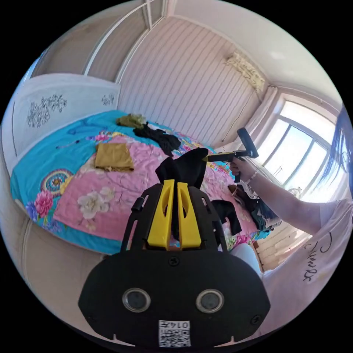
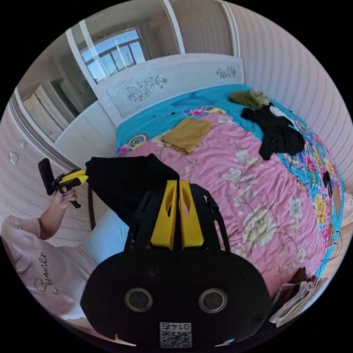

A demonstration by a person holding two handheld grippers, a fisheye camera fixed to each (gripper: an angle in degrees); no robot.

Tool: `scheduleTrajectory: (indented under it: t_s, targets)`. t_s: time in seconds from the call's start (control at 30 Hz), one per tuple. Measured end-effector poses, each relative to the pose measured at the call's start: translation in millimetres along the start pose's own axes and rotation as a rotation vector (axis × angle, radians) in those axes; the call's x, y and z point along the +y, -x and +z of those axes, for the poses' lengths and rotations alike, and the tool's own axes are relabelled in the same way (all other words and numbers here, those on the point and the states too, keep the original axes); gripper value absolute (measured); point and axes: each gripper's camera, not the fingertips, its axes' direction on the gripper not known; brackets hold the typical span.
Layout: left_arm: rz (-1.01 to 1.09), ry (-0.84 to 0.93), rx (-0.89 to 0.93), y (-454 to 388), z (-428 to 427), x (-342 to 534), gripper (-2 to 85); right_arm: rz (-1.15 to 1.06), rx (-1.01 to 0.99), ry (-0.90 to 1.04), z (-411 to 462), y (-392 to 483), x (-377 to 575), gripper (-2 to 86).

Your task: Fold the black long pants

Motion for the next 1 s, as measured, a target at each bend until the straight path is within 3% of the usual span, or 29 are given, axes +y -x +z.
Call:
scheduleTrajectory:
  t_s: [0.07, 0.23, 0.4, 0.47, 0.6, 0.7, 0.77, 0.9, 1.0]
  targets:
    - [-0.041, -0.001, 0.035, 16.2, 6.9, 17.5, -1.0, 0.022, -0.035, 0.039, 36.5, -8.9, 1.4, 0.0]
    - [0.024, -0.122, 0.002, 29.2, -10.7, 14.1, -1.0, -0.092, -0.004, 0.000, 30.8, -6.4, -57.7, 0.1]
    - [0.012, -0.232, -0.270, 77.5, -46.0, 9.0, -0.9, -0.272, -0.097, 0.044, 65.4, 25.8, -163.8, 0.4]
    - [-0.051, -0.232, -0.364, 107.0, -47.7, 14.5, -0.7, -0.314, -0.110, 0.085, 117.8, 47.2, -205.0, 0.8]
    - [-0.241, -0.051, -0.590, 195.7, -11.6, 45.5, 0.4, -0.209, -0.170, 0.133, 205.2, 53.6, -216.9, 3.7]
    - [-0.397, 0.137, -0.553, 249.4, 26.9, 75.3, 1.4, -0.164, -0.185, 0.214, 248.0, 33.6, -183.9, 6.8]
    - [-0.388, 0.148, -0.565, 251.7, 30.2, 82.0, 2.0, -0.140, -0.182, 0.244, 245.0, 0.1, -138.2, 7.9]
    - [-0.255, 0.020, -0.597, 211.4, 4.7, 74.6, 2.5, -0.021, -0.091, 0.160, 189.8, -63.0, -33.9, 8.0]
    - [-0.035, 0.090, -0.498, 163.0, 29.3, 53.2, 2.8, 0.188, 0.055, 0.117, 137.3, -109.7, 75.7, 7.7]
